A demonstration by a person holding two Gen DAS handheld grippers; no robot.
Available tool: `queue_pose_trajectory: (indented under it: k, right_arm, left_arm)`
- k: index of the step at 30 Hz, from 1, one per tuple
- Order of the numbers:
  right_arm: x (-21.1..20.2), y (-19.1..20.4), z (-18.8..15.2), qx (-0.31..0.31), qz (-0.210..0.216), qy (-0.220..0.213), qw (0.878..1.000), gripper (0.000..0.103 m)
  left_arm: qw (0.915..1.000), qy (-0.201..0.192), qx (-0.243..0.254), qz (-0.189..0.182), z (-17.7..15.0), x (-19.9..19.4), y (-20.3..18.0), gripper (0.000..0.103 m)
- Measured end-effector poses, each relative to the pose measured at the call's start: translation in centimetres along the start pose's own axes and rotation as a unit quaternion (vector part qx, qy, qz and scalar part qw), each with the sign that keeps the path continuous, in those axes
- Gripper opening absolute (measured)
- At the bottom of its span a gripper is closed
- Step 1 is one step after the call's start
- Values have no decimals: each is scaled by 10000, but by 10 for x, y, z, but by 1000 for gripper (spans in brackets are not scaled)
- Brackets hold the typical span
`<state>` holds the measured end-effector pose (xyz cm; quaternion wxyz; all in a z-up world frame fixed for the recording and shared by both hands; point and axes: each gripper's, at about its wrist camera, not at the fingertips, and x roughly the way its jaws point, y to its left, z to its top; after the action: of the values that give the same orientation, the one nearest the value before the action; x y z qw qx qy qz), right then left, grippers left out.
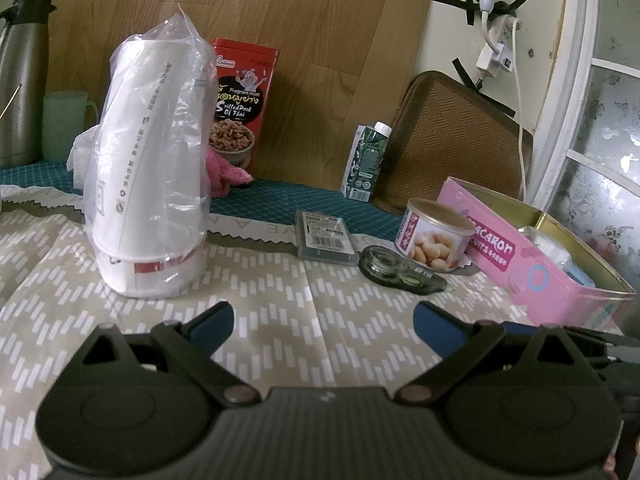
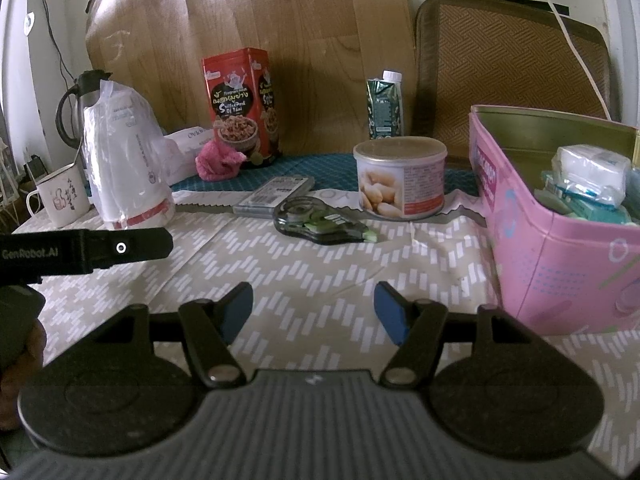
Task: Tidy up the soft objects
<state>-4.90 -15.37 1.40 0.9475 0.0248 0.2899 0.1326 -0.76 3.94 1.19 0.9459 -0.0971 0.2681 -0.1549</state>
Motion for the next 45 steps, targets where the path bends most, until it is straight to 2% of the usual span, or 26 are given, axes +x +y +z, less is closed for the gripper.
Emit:
queue_pose_trajectory:
  k: [45]
  right_arm:
    - [-1,2,-1,2,-21,-14,10000,69]
  left_arm:
    - [10000,-11,7,28,1,0,1,100]
